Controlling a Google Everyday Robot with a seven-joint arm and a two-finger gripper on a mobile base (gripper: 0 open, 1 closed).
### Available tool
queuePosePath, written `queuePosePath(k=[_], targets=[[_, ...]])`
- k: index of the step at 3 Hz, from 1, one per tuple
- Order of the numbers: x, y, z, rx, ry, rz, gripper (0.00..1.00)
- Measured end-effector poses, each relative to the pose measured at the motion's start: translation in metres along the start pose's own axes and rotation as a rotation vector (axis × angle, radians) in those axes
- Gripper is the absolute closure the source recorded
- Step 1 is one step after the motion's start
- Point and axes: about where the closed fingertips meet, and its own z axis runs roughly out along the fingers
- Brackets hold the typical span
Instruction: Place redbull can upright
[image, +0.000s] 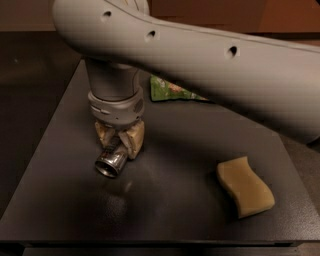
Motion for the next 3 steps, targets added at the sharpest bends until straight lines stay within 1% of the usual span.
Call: queuePosePath(k=[1, 2, 3], targets=[[-0.001, -0.004, -0.027, 0.044, -0.090, 0.149, 1.00], [-0.007, -0.005, -0.053, 0.099, -0.247, 0.321, 1.00], [-0.018, 0.001, -0.066, 0.143, -0.432, 0.475, 1.00]])
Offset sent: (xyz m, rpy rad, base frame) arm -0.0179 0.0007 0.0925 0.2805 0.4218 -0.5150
